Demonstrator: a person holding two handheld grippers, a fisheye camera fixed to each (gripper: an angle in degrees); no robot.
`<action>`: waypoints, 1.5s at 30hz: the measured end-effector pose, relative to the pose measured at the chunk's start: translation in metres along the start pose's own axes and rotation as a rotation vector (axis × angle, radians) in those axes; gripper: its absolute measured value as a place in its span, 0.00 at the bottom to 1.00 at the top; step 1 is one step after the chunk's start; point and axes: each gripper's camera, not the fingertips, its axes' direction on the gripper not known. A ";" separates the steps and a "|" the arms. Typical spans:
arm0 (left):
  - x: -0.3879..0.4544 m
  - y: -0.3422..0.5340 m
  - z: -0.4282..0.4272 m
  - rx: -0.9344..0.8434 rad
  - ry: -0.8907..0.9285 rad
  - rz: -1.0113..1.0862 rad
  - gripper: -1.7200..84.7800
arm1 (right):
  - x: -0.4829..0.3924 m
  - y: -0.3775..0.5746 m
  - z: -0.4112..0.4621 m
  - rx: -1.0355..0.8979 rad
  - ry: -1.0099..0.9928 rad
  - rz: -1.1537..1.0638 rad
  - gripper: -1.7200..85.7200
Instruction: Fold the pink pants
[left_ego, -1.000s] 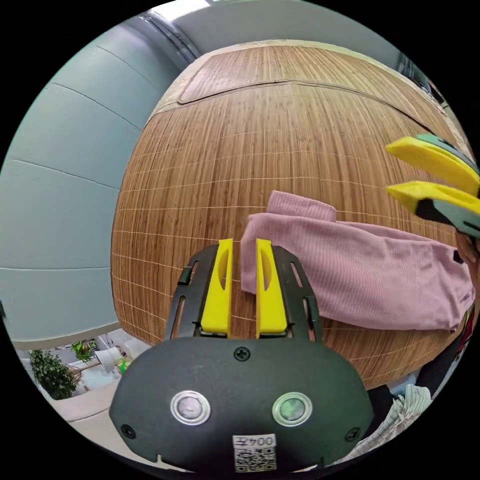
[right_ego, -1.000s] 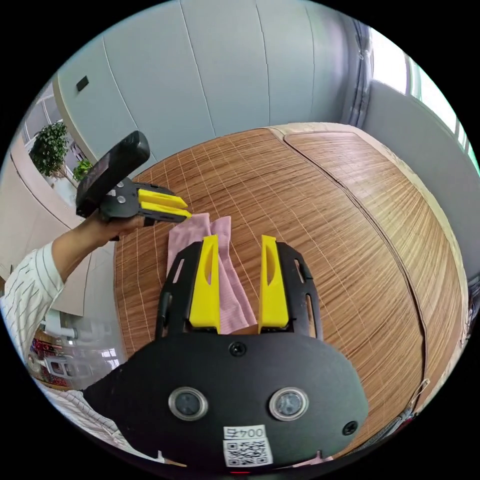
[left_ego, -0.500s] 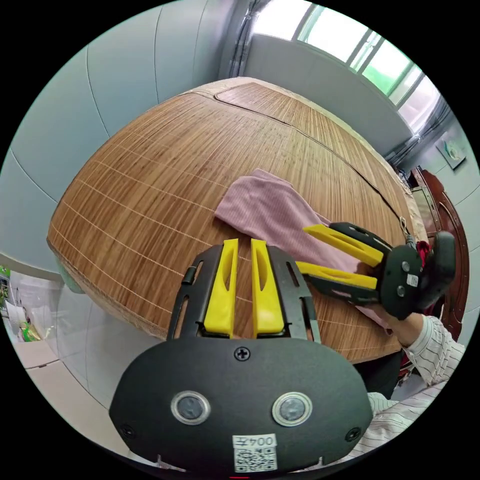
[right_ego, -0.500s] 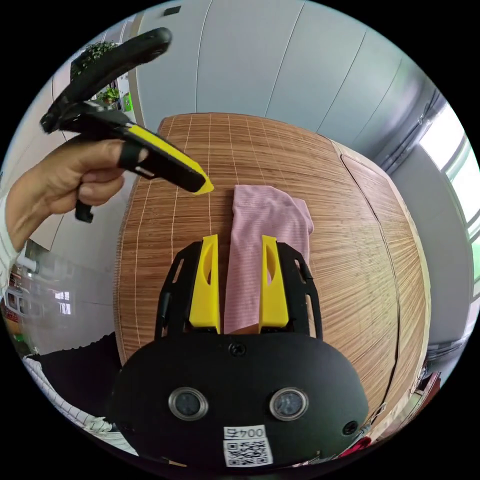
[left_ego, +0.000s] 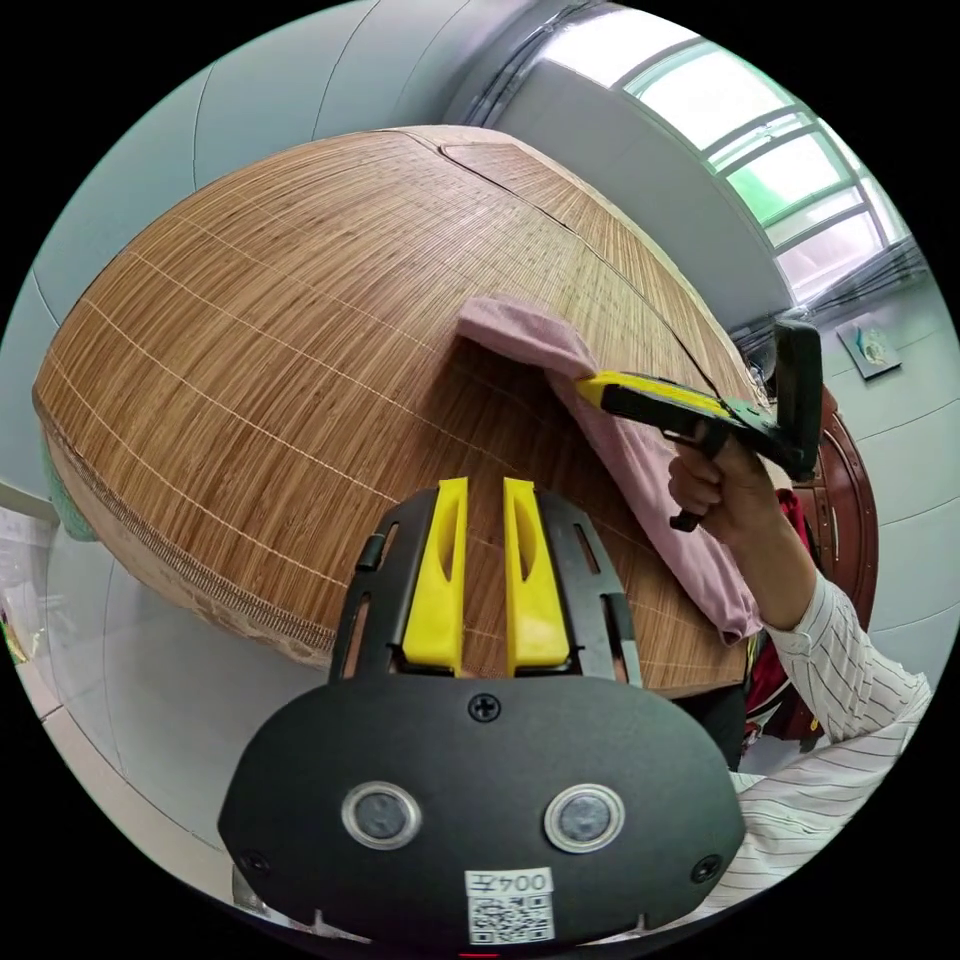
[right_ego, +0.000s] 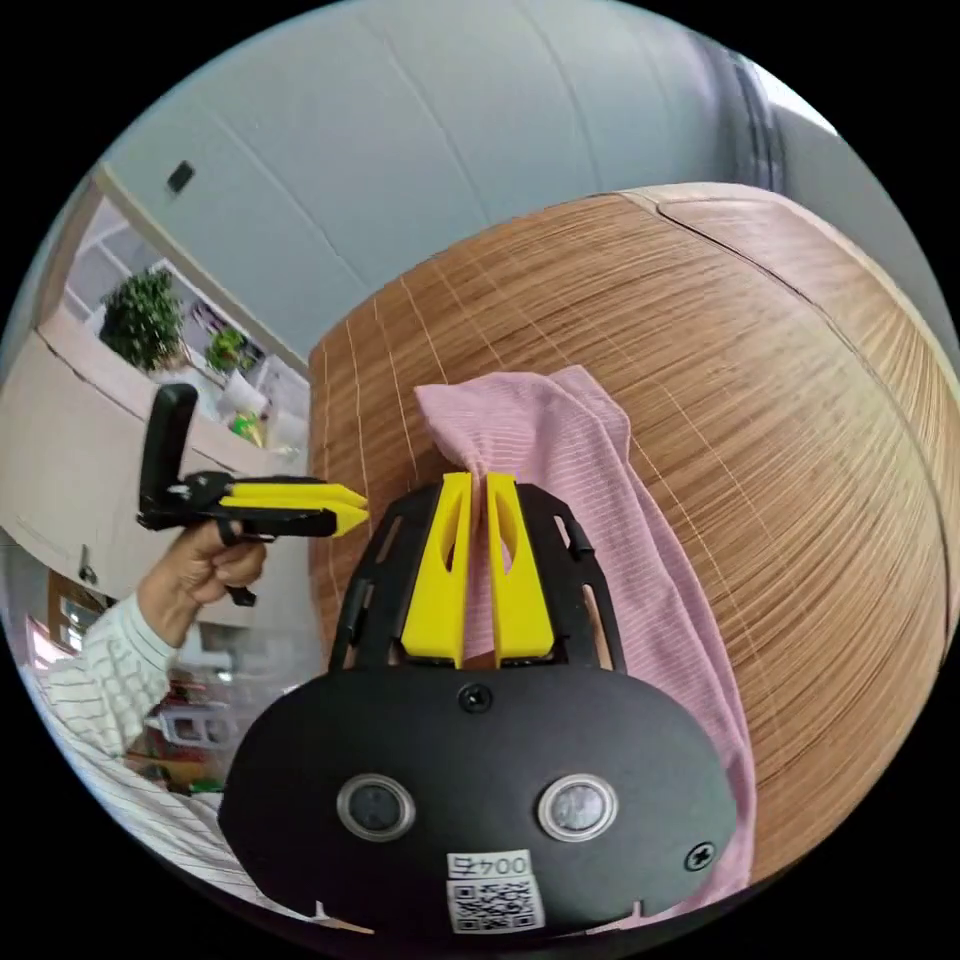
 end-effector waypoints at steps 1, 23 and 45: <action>-0.003 -0.008 0.009 0.004 0.024 -0.005 0.10 | 0.014 0.005 -0.007 0.037 -0.047 0.045 0.07; -0.062 -0.124 0.188 -0.010 0.516 -0.214 0.20 | 0.193 0.111 0.064 0.201 -0.625 0.376 0.07; -0.030 -0.165 0.218 -0.069 0.226 -0.043 0.18 | 0.114 0.074 0.090 0.083 0.109 -0.088 0.15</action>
